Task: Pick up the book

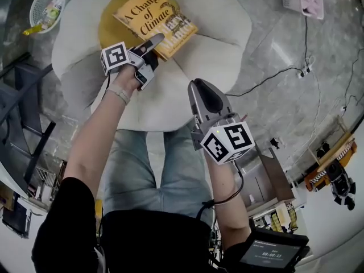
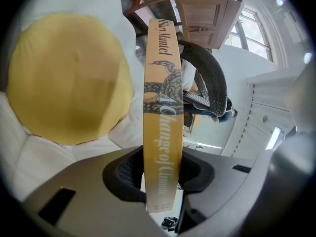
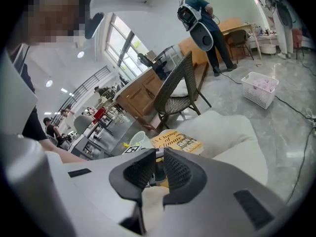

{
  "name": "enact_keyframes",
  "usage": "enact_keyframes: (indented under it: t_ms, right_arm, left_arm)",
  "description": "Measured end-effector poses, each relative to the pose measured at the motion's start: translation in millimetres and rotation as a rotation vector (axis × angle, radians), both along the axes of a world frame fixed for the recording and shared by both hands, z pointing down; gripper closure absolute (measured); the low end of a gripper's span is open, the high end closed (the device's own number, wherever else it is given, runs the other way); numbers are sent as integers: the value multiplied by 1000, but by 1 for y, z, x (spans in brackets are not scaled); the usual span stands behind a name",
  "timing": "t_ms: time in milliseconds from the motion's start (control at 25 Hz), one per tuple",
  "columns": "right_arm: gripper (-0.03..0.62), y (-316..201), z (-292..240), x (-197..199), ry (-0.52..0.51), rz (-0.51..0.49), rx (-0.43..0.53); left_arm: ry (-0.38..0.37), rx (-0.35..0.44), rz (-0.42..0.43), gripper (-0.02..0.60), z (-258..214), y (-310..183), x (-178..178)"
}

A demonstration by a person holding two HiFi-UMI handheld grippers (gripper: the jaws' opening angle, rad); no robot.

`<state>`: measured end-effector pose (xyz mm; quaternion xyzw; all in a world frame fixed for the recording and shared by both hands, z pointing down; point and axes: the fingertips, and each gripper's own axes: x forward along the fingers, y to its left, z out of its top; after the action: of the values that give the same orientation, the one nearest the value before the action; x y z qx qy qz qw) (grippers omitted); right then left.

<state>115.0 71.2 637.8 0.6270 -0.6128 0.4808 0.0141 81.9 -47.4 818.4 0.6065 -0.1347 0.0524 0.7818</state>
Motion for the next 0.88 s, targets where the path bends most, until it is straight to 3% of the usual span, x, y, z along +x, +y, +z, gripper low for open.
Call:
enact_keyframes:
  t_ms: [160,520,880]
  right_arm:
    - [530,-1,-11,6,-1,1,-3]
    - [530,3,-47,-3,-11,-15,-27]
    - [530,-1,-103,-15,21,-47,15]
  left_arm:
    - [-39,-21,12,430,-9,4,-4]
    - [-34,-58,52,430,-45,26,-13]
    - [-11,-62,58,430,-102,43,-27]
